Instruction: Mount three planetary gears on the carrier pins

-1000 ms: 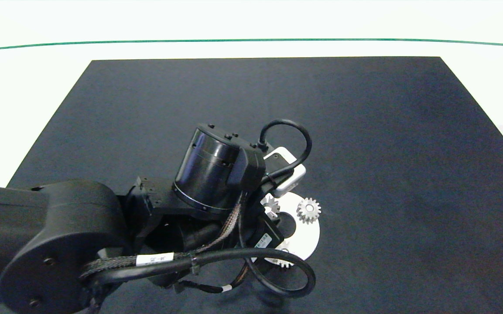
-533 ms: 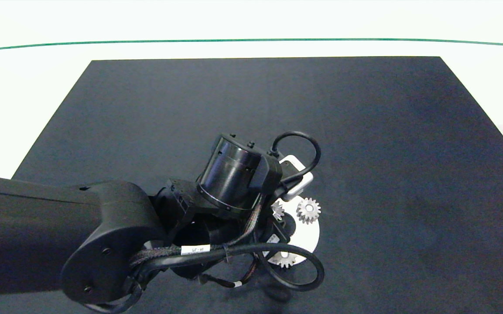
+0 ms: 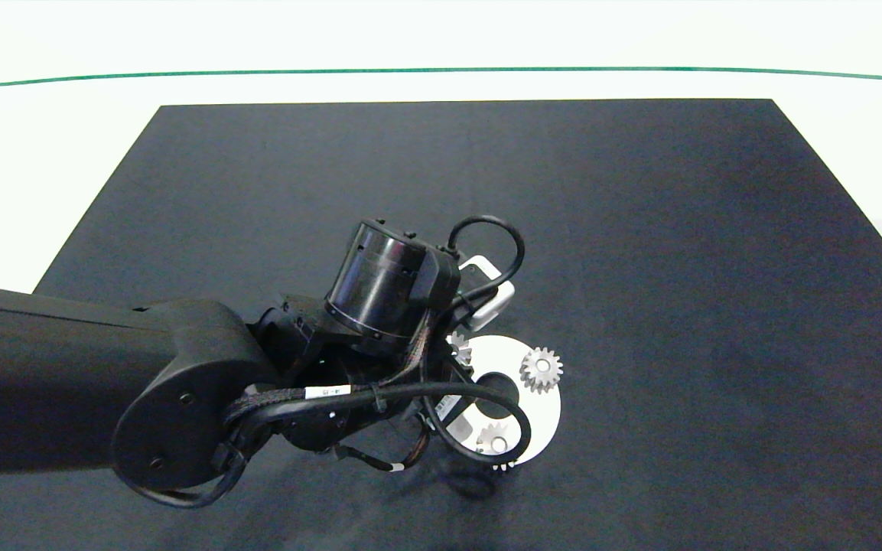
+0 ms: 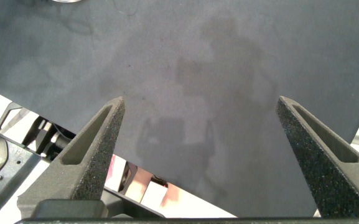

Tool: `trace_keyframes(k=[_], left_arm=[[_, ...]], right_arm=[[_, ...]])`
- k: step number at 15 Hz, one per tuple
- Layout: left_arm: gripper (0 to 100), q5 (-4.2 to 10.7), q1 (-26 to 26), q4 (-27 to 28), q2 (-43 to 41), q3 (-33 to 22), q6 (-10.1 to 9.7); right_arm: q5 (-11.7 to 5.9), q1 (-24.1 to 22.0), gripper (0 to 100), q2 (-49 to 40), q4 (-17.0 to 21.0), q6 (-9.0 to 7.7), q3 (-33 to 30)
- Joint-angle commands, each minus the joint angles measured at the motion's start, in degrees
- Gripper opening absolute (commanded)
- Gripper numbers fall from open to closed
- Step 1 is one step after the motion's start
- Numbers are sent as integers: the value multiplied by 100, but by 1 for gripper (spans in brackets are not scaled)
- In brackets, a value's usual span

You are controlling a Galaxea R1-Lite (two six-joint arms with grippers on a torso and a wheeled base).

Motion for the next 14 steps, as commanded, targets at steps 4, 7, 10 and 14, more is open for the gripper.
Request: trace_keyframes(k=[4,7,10,14], left_arm=[[16,13,-40,-6,54,6,1],[16,13,-49,-14,80,6,1],[16,13,-49,-58,124,-3,1],[16,13,-58,-102,195,-12,-8]], right_arm=[[-10,1,100,5,22,-8,-11],[-10,1,100,5,22,-8,-11],[-10,1,100,5,22,-8,-11],[-1,1,100,5,22,-8,-11]])
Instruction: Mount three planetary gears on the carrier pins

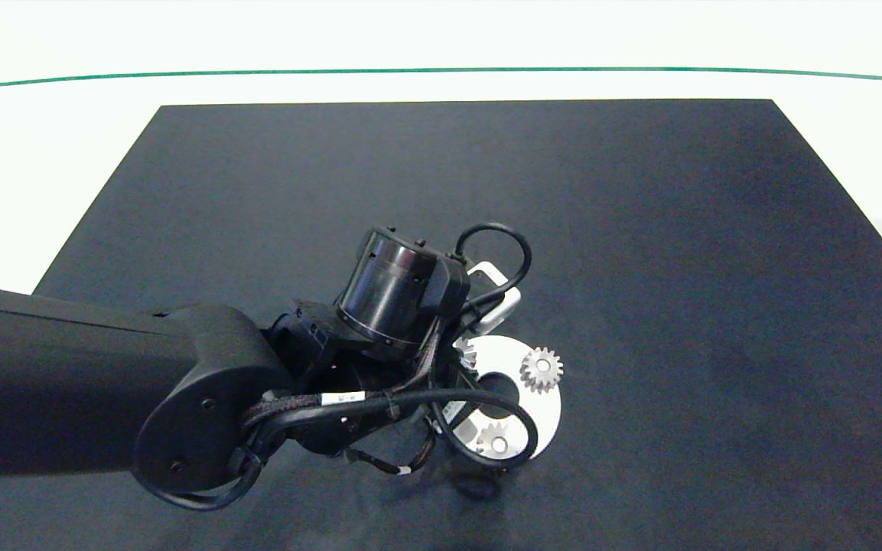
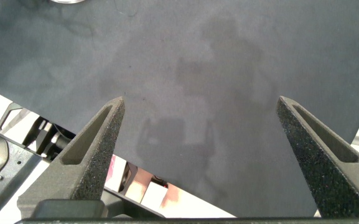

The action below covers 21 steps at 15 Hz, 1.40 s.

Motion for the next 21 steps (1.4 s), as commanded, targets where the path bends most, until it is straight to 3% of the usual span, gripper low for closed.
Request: trace_keyframes(k=[1,21], left_arm=[[16,7,-2,-8,67,-1,3],[16,-2,7,-44,-30,70,-15]], right_arm=[[-7,3,100,5,26,-8,0],[37,3,100,32,26,10,9]])
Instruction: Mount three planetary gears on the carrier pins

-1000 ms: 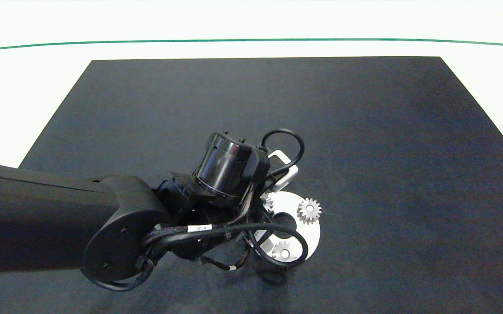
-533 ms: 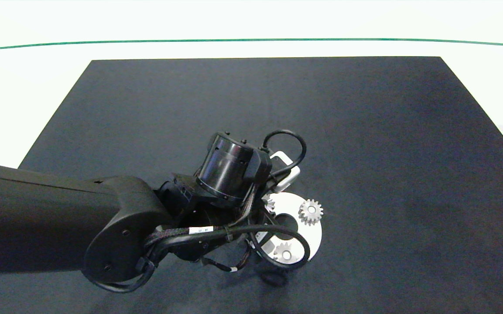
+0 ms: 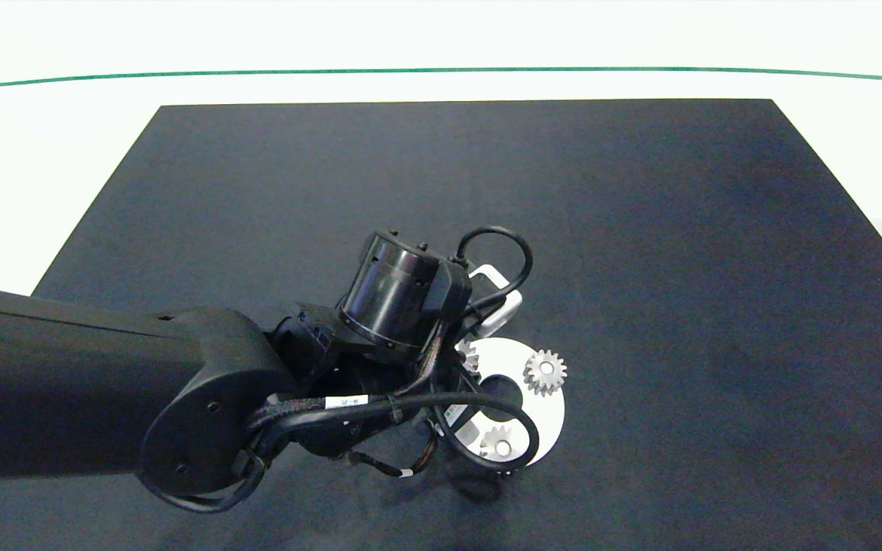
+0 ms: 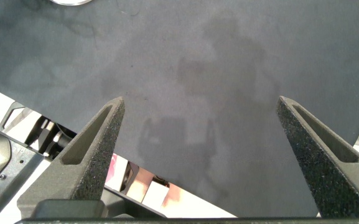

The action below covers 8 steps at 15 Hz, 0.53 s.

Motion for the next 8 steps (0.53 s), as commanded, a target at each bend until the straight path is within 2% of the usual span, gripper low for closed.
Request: trace_keyframes(k=[1,8], left_arm=[[16,17,7,-19,-42,21,16],[16,17,-37,-10,11,-32,-19]], right_arm=[[-7,3,100,10,22,-7,-2],[-7,3,100,10,22,-16,-11]])
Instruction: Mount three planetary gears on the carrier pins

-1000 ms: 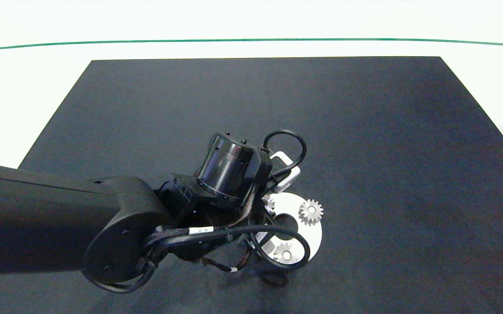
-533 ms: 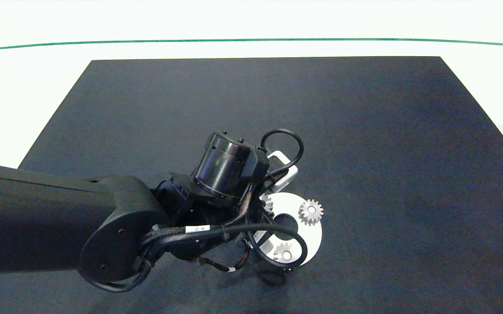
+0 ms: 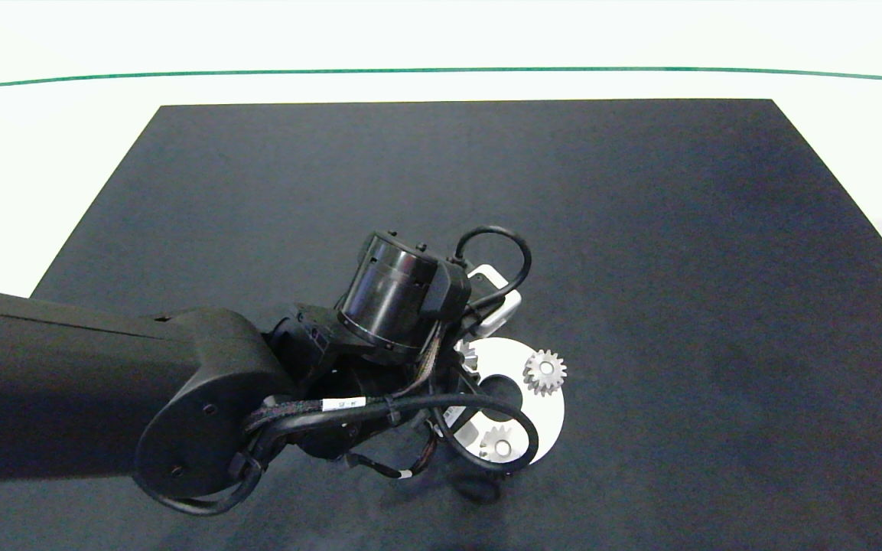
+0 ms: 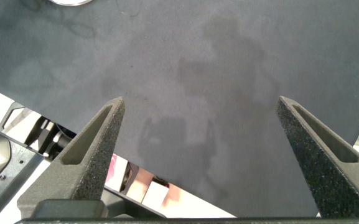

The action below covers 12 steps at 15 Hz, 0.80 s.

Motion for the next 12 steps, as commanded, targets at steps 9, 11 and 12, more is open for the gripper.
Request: trace_keyframes(k=[9,11,12], left_arm=[[100,-2,38,0,-54,-1,-9],[100,6,328,70,-643,-27,-61],[100,6,899,342,-1161,-71,-61]], right_arm=[[-7,3,100,15,24,-5,0],[-24,-14,100,32,24,13,-35],[-60,-41,100,76,15,180,-123]])
